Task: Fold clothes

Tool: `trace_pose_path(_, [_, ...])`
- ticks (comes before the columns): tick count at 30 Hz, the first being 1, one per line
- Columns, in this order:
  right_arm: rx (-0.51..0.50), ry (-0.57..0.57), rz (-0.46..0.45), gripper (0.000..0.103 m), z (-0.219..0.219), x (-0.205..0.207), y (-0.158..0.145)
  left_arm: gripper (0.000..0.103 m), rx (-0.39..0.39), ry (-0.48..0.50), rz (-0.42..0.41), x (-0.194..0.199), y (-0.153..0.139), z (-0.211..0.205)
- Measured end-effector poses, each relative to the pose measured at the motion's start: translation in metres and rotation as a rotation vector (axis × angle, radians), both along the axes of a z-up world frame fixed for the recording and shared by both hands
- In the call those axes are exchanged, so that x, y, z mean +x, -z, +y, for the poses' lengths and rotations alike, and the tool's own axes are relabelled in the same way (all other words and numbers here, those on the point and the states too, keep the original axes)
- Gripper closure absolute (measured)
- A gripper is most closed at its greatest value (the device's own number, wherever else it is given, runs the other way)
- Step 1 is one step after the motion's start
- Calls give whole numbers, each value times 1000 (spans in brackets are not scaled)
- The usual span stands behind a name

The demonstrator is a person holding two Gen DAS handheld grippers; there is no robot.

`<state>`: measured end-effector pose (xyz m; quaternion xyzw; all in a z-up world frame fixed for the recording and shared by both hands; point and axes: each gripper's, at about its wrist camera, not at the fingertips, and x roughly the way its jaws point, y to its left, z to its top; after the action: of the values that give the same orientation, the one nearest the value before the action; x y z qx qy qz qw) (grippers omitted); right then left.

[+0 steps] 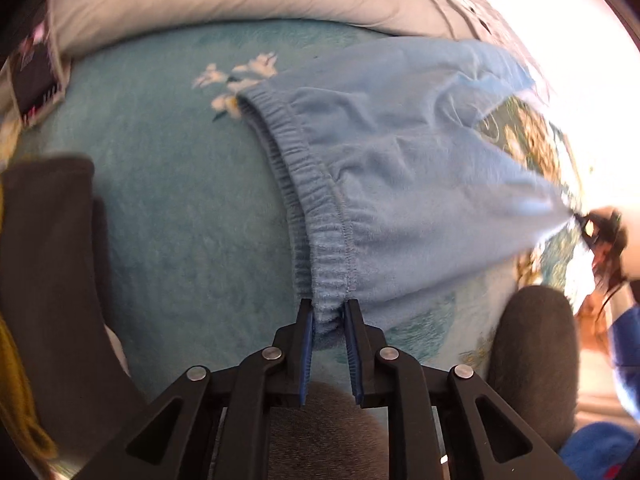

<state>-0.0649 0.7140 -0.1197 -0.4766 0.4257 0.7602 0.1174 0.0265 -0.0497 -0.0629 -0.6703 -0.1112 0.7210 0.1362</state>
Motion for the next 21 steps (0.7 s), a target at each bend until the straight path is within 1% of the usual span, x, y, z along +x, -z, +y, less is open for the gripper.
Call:
trace_pose_path(1, [0,-2,1,101,0,0,0,86,-3,-16,-7,0,-1,-4])
trace_pose_path(3, [2,-10,0,101,1,-2,0,82,3,-50,-25,0,-4,-14])
trace_pose_path(5, [3,-22,-6,101,1,-5,-2,71,-7,-113,-47,3,-6,-23])
trace_pose_path(6, [3,-27,-7,101,2,-5,-2,68,-8,-153,-62,7,-7,-26])
trace_pose_path(7, [-2,-28,-4,100,3,-4,-3,62,15,-204,-79,9,-4,-28])
trace_pose_path(9, [-10,-25,2,100,3,-1,-3,55,94,-310,-116,10,1,-30])
trace_pose_path(10, [-15,-22,5,100,3,0,-3,48,129,-352,-131,10,3,-28])
trace_pose_path(11, [-23,-22,8,100,2,0,-3,42,141,-399,-151,9,7,-26])
trace_pose_path(13, [-33,-24,17,99,2,3,-6,40,183,-487,-198,9,23,-10])
trace_pose_path(14, [-36,-26,22,99,2,4,-8,39,188,-526,-238,11,31,-5])
trace_pose_path(17, [-30,-45,30,99,2,7,-13,38,143,-583,-292,15,42,7])
trace_pose_path(21, [-27,-71,43,98,1,15,-16,33,22,-578,-291,17,48,25])
